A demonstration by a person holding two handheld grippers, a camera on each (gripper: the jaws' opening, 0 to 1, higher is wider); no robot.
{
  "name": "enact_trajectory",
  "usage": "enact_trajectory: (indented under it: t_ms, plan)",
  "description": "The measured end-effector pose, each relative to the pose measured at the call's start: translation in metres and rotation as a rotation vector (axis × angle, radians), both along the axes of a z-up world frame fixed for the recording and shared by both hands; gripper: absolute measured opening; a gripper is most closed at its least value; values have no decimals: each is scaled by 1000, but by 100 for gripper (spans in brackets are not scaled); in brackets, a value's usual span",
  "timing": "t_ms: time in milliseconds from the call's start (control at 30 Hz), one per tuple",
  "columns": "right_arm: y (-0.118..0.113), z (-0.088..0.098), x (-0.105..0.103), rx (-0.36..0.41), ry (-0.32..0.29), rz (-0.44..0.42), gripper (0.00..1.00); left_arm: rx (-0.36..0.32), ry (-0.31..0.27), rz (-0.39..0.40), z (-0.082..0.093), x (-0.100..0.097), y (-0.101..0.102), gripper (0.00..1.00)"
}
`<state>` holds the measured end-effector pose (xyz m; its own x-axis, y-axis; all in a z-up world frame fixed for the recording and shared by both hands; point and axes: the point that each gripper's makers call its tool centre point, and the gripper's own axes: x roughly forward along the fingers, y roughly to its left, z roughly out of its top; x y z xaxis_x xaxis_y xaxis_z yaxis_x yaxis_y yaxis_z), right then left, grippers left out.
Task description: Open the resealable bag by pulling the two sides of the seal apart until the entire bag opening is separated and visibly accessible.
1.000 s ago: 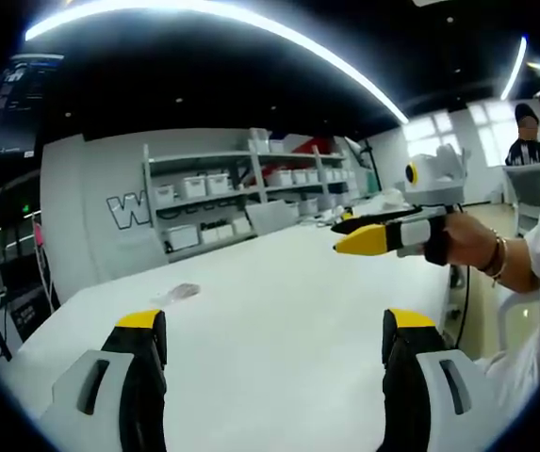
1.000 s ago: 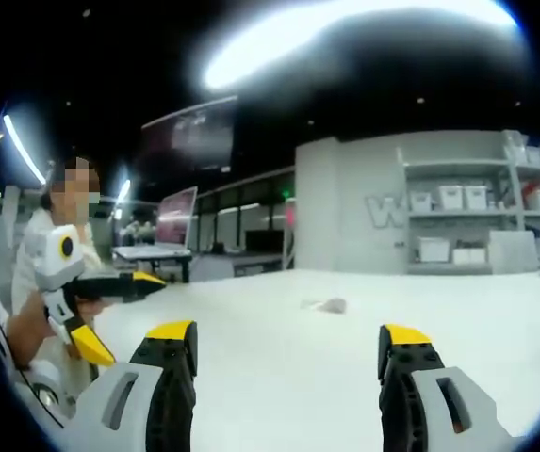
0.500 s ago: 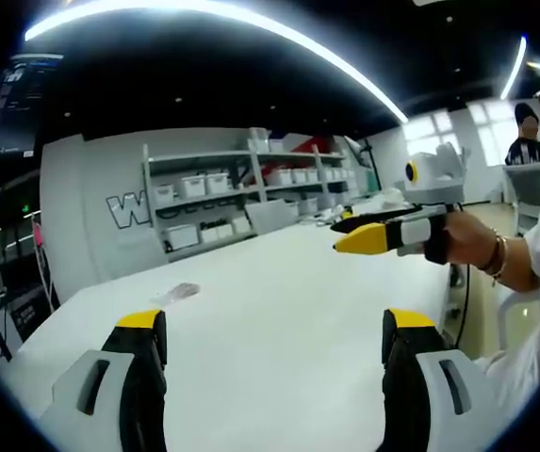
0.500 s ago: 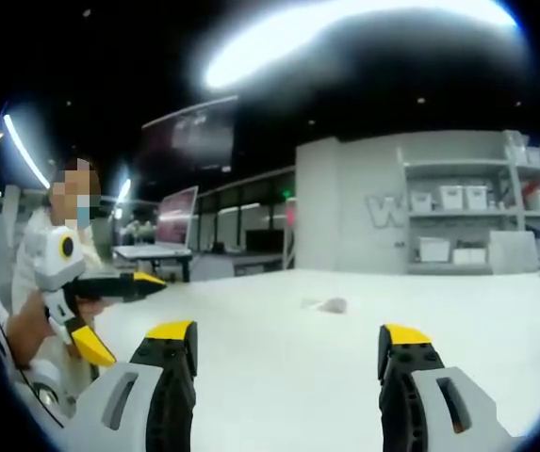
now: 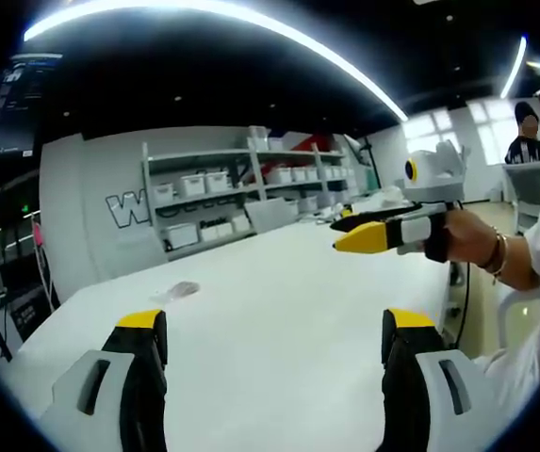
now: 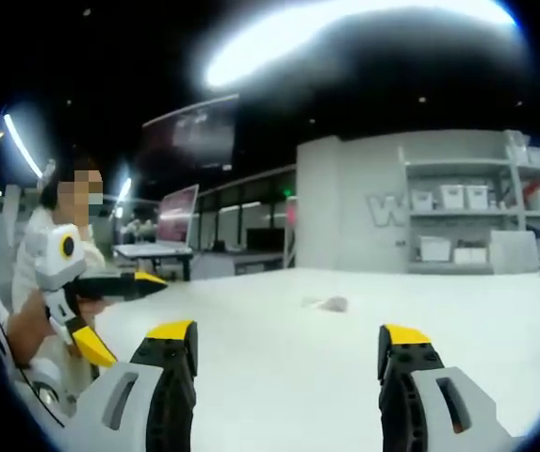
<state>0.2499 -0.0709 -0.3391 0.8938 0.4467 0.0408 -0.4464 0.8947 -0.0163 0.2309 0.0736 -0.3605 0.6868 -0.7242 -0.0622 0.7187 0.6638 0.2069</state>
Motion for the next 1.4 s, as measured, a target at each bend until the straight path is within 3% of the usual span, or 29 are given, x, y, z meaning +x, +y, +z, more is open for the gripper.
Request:
enact_trajectory:
  t_ms: [567, 1033, 1267, 1400]
  plan:
    - [1, -1, 0, -6, 3, 3, 78, 8, 3, -2, -3, 0, -1, 93]
    - [-3, -10, 11, -51, 22, -13, 76, 0, 32, 45, -10, 18, 14, 93]
    - [-12, -16, 21, -208, 11, -55, 75, 3, 46, 69, -15, 27, 21, 93]
    - [-16, -17, 26, -203, 25, -53, 74, 7, 56, 79, -19, 30, 23, 93]
